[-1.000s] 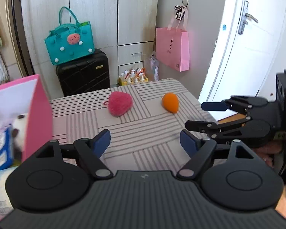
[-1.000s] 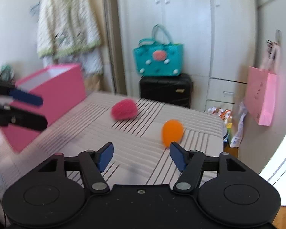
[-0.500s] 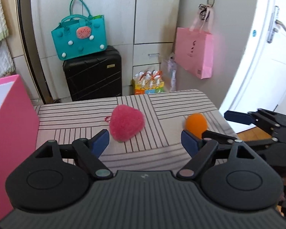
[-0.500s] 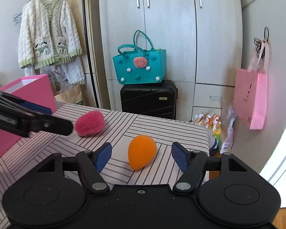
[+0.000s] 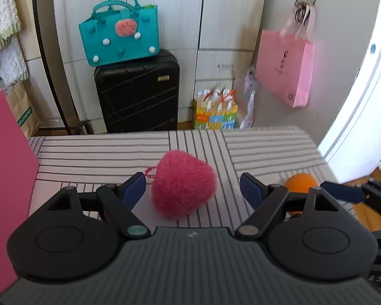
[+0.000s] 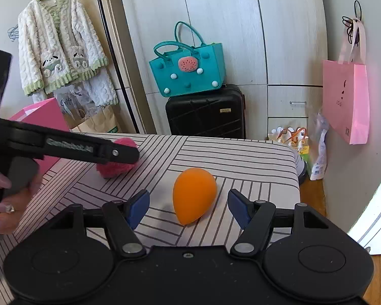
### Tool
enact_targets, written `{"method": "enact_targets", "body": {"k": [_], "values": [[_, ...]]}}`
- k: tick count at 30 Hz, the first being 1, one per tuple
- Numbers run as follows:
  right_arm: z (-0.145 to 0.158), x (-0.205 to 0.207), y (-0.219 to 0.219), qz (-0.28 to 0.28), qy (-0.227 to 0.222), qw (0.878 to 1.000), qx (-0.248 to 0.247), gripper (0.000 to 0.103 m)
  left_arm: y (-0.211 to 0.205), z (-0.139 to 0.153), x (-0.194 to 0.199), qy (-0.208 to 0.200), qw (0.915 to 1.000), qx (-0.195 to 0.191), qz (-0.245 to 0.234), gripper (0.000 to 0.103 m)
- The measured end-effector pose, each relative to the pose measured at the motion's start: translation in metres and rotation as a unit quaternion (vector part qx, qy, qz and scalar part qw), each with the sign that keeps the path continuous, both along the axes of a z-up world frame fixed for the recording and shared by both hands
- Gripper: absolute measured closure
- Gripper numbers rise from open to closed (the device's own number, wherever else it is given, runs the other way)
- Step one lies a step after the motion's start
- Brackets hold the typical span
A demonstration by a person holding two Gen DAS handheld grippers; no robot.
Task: Organize soft objects
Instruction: 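Close the left gripper on the pink pompom while the right gripper approaches the orange sponge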
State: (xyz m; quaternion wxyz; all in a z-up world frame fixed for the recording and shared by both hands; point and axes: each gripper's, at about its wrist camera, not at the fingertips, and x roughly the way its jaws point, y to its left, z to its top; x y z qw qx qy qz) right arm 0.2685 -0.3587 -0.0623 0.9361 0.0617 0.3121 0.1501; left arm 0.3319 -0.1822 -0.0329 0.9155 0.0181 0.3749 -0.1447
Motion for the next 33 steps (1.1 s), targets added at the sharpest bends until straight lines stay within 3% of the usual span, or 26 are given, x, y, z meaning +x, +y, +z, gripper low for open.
{"method": "enact_targets", "body": {"k": [2,7,10,18,20,28,33], "values": [[0.0,0.001,0.001,0.011,-0.001,1.0,-0.002,0.03,-0.003,-0.001,0.0,-0.001,0.9999,0.014,-0.001,0.023],[-0.003,0.004,0.003,0.019,0.004,1.0,-0.003,0.03,-0.002,-0.006,0.006,-0.001,0.9999,0.006,0.009,0.026],[-0.003,0.007,0.007,0.017,0.015,1.0,-0.015,0.03,0.002,-0.01,0.01,0.023,0.9996,0.003,0.019,0.045],[-0.005,0.009,0.008,0.023,0.014,1.0,-0.015,0.03,0.009,-0.015,0.012,0.015,0.9992,-0.02,0.032,0.048],[-0.005,0.008,0.009,0.023,0.009,0.999,-0.022,0.03,0.009,-0.016,0.011,0.008,0.9992,-0.022,0.033,0.053],[-0.006,0.007,0.012,0.006,0.013,0.999,-0.032,0.031,0.006,-0.018,0.011,-0.006,0.999,-0.024,0.038,0.055],[-0.007,0.008,0.011,0.0,0.018,0.999,-0.032,0.048,0.007,-0.018,0.009,-0.01,0.9986,-0.029,0.042,0.057]]}}
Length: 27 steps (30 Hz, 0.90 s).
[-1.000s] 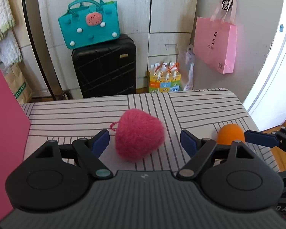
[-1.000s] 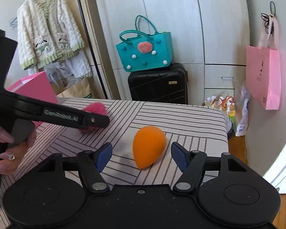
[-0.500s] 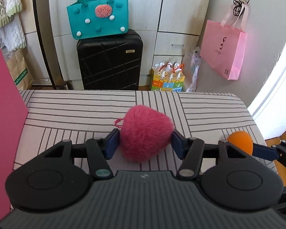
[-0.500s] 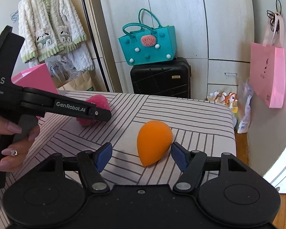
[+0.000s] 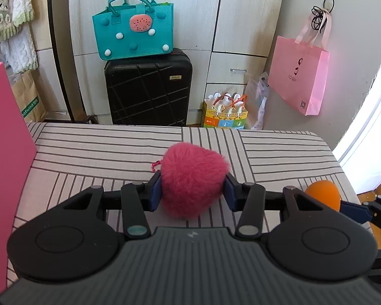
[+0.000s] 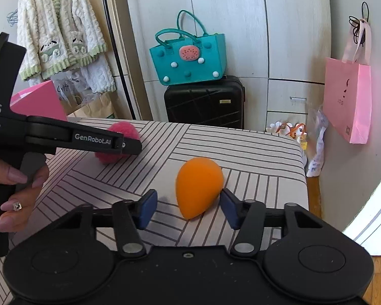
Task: Organize soft objects
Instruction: 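Close the left gripper on the pink pompom while the right gripper approaches the orange sponge, then close the right gripper on the orange sponge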
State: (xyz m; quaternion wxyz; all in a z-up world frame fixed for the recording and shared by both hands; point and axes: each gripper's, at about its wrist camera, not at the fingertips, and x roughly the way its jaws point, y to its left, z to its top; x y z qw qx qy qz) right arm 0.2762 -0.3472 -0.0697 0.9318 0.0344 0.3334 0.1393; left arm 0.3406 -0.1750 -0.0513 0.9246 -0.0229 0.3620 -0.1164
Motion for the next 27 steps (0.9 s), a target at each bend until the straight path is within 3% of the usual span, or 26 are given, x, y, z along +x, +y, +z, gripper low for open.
{"method": "enact_targets", "body": {"k": [3,15,20,27], "values": [[0.001,-0.001,0.002,-0.01,0.002,1.0,-0.011,0.062,0.002,0.0,-0.002,0.001,1.0,-0.007,0.006,0.057],[0.015,-0.019,0.007,0.007,0.011,1.0,-0.004,0.065,0.014,0.005,-0.025,0.039,0.9982,-0.044,-0.004,0.06],[0.023,-0.035,0.013,0.008,0.015,1.0,-0.004,0.065,0.022,0.014,-0.047,0.037,0.9981,-0.048,-0.014,0.06],[0.033,-0.061,0.019,0.031,0.044,0.998,0.037,0.065,0.034,0.024,-0.079,0.043,0.9968,-0.058,-0.034,0.06]]}}
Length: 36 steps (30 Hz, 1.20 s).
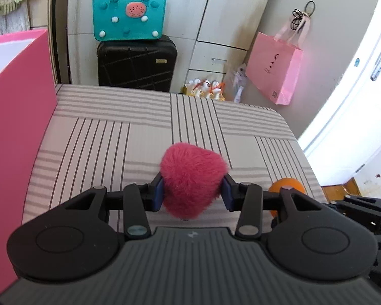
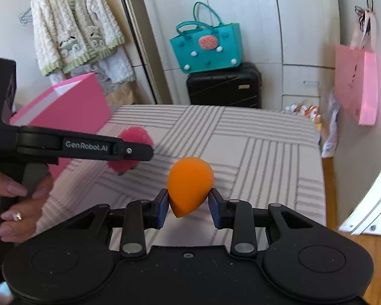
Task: Organize soft objects
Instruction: 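Close the right gripper on the orange sponge, then carry the pompom with the left gripper while the right gripper carries the sponge over the box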
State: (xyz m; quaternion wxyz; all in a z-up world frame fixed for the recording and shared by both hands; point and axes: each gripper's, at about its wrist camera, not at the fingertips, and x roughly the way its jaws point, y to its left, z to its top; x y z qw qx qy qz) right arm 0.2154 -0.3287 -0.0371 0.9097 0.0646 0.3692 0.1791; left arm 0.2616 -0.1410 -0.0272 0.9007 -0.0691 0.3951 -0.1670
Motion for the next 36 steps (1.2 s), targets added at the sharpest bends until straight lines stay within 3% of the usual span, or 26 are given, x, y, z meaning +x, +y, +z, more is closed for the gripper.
{"method": "enact_targets", "body": {"k": [11,21,24,27,36], "values": [[0.023,-0.041,0.023,0.02,0.003,1.0,-0.012,0.064,0.028,0.021,-0.047,-0.005,0.9995,-0.005,-0.03,0.06],[0.042,-0.077,0.047,0.054,0.008,0.998,-0.012,0.064,0.055,0.05,-0.106,-0.047,0.9945,0.02,-0.092,0.06],[0.05,-0.089,0.055,0.071,0.001,0.997,-0.013,0.064,0.066,0.057,-0.117,-0.04,0.9934,0.023,-0.105,0.06],[0.057,-0.098,0.063,0.085,-0.004,0.996,-0.013,0.064,0.077,0.063,-0.124,-0.023,0.9932,0.0,-0.114,0.06],[0.084,-0.112,0.086,0.113,-0.021,0.993,-0.008,0.064,0.105,0.089,-0.151,-0.041,0.9903,0.008,-0.133,0.06]]}}
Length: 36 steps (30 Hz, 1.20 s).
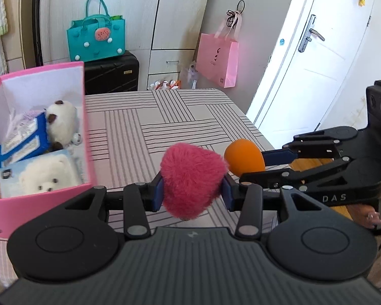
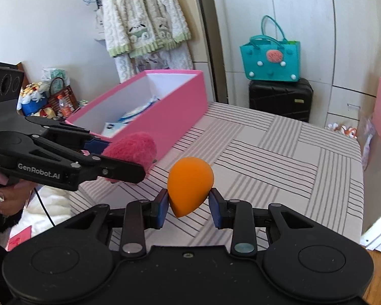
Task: Organize soft objects
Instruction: 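Carry the pompom with the left gripper while the right gripper carries the sponge over the box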
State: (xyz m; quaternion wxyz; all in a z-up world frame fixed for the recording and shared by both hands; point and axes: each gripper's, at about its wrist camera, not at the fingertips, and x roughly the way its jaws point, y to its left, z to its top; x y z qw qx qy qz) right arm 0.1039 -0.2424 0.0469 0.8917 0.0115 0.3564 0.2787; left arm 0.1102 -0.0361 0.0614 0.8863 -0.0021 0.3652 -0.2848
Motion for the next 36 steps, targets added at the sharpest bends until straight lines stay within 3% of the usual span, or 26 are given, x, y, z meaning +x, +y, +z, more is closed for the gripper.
{"method": "enact_targets", "body": {"k": [13,22,30,36], "values": [[0.028,-0.002,0.047,0.063,-0.014,0.998,0.005,0.063,0.053,0.036,-0.021,-0.038,0.9982,0.046,0.003,0.06],[0.035,0.013,0.083,0.089,-0.03,0.996,-0.003,0.063,0.097,0.042,-0.022,-0.05,0.9968,0.055,0.03,0.06],[0.039,0.037,0.108,0.092,-0.044,0.995,-0.004,0.063,0.127,0.041,0.003,-0.063,0.9935,0.072,0.062,0.059],[0.037,0.062,0.131,0.069,-0.083,0.993,-0.042,0.063,0.144,0.029,0.04,-0.058,0.9906,0.082,0.093,0.059]]}}
